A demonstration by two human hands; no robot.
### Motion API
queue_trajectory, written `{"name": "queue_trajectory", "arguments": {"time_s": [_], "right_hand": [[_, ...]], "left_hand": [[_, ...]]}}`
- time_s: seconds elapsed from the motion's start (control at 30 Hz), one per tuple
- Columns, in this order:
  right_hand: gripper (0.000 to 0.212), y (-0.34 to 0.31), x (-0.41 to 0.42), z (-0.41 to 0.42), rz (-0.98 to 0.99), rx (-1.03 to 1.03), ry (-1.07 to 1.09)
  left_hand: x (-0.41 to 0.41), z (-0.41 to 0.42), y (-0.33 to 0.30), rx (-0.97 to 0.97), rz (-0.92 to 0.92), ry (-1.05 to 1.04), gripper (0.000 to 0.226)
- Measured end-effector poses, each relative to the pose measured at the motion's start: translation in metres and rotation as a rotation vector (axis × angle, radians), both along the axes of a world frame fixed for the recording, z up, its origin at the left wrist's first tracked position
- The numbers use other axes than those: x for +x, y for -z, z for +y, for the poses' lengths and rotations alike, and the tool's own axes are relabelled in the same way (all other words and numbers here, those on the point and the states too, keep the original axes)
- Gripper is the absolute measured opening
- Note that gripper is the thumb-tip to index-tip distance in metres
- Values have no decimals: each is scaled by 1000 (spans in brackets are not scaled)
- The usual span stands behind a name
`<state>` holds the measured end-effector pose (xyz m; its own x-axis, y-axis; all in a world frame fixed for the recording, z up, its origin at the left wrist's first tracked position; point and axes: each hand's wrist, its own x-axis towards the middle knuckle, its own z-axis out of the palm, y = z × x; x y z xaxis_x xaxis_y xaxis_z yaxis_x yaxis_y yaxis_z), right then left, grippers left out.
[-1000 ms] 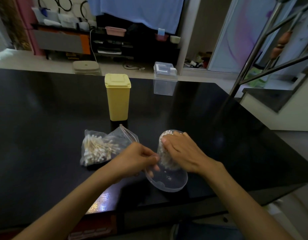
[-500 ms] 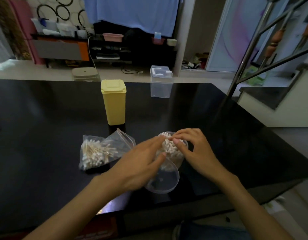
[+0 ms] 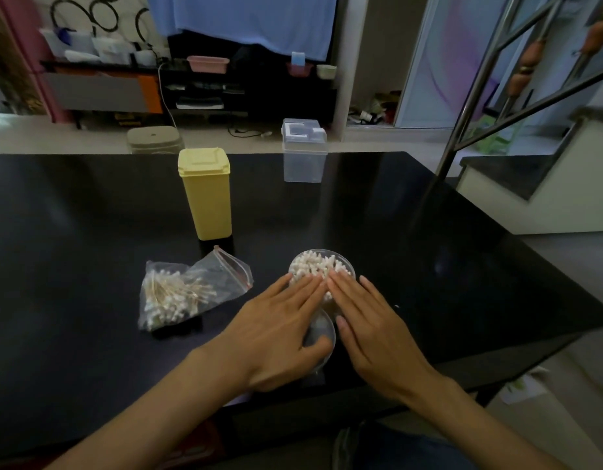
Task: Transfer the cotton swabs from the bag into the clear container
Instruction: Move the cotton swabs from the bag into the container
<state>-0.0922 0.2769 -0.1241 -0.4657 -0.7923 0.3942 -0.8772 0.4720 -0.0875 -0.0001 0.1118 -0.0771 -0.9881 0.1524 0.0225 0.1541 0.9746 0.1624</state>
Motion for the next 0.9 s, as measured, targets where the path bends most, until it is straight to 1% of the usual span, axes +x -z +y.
{"name": "queue_trajectory", "arguments": {"time_s": [0.03,0.1,0.17,0.2,0.27,0.43,0.5,0.53,0.63,0.77,0.83,0.9], "right_hand": [[48,0,1,-2,29,-19,12],[46,-2,2,-3,15,-110,13],[45,-5,2,-2,-24,-211,-15],[44,-6,2,-2,-25,-227,-30],[42,-5,3,-1,-12,-211,-42],[36,-1,-7,-3,36,-218,-55],[38,-2,-18,-4,70,-188,-66],[39,-3,-25,-5,54,-176,-59],[39,-9,-47,-14,-92,-212,-35],[30,-20,-74,-23,-206,-236,-12],[31,-26,-80,-26,-306,-266,15],[34,-36,-81,-30,-442,-402,80]], "left_hand": [[-1,0,0,-33,0,-7,84],[-2,1,1,-76,-7,-14,84],[-2,2,1,-66,-34,-19,84],[0,2,2,-43,-48,-27,83],[4,-1,3,2,-68,-57,84],[10,-11,-4,18,-102,-84,93],[3,-13,-6,22,-123,-75,91],[-4,-13,-7,19,-131,-76,87],[-31,-19,-6,-11,-146,-110,66],[-66,-28,-6,32,-156,-122,57],[-72,-31,-8,134,-137,-129,53],[-66,-38,-13,290,-27,-161,51]]}}
